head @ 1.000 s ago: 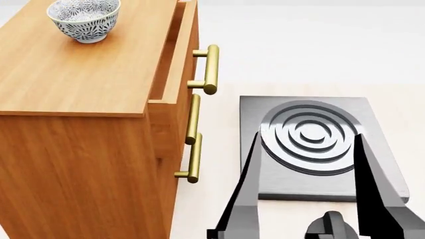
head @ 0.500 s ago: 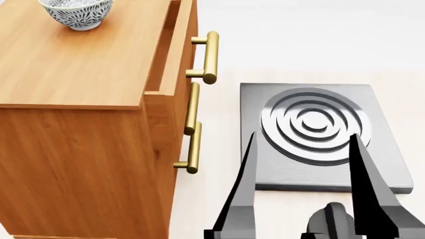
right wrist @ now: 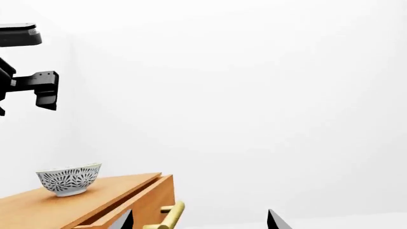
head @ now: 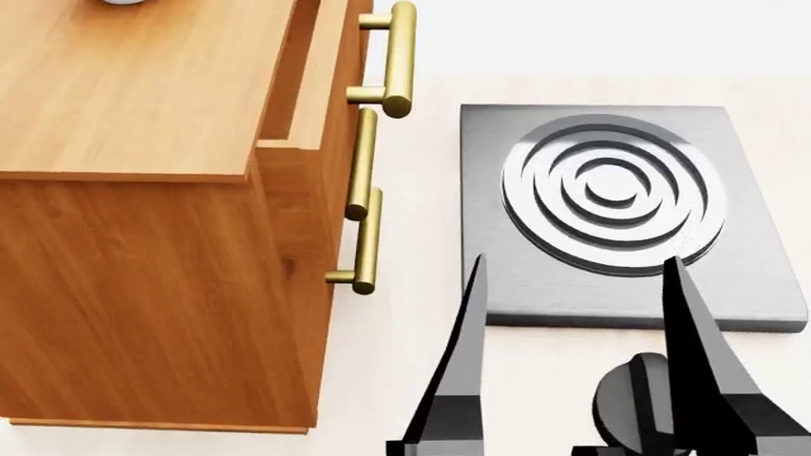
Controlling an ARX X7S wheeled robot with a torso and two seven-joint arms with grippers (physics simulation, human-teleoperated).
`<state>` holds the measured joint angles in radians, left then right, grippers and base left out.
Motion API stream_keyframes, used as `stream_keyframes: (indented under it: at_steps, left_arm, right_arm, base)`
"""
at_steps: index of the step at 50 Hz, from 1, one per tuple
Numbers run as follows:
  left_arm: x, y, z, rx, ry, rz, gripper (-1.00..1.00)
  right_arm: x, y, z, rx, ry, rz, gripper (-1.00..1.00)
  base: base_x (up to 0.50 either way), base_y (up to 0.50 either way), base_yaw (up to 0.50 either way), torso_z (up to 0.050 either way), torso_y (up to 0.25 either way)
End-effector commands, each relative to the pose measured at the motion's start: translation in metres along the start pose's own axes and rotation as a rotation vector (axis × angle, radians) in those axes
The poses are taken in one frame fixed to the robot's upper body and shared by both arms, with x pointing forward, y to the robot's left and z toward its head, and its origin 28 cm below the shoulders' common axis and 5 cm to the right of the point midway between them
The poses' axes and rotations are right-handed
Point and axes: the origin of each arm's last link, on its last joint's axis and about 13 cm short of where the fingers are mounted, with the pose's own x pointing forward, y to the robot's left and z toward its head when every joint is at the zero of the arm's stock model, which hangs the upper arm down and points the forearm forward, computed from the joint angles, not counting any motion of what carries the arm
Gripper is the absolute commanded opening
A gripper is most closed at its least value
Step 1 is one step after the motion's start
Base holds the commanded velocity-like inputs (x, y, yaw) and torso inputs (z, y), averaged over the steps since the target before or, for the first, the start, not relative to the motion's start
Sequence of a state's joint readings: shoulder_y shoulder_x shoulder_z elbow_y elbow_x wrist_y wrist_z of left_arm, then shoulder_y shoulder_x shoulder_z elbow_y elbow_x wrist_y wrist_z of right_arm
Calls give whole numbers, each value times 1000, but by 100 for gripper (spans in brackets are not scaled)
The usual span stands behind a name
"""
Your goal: Pick the akita bowl on the wooden cabinet and place it on the plate.
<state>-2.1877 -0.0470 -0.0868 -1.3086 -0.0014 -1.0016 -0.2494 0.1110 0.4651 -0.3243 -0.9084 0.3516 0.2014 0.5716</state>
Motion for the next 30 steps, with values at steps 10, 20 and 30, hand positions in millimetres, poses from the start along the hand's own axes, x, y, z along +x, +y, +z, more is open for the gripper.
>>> stream_keyframes:
  at_steps: [10, 20, 30]
  left_arm:
    - [-3, 7, -7, 22, 128, 8, 100]
    - [-5, 8, -8, 47, 155, 9, 100]
    - [-8, 6, -9, 73, 186, -15, 100]
  right_arm:
    - [0, 0, 0, 2, 1, 3, 100]
    - [-1, 1, -1, 2, 3, 5, 100]
    - [0, 1, 0, 2, 1, 4, 100]
  base:
    - [0, 0, 0, 0, 0]
    - [0, 0, 0, 0, 0]
    - [0, 0, 0, 0, 0]
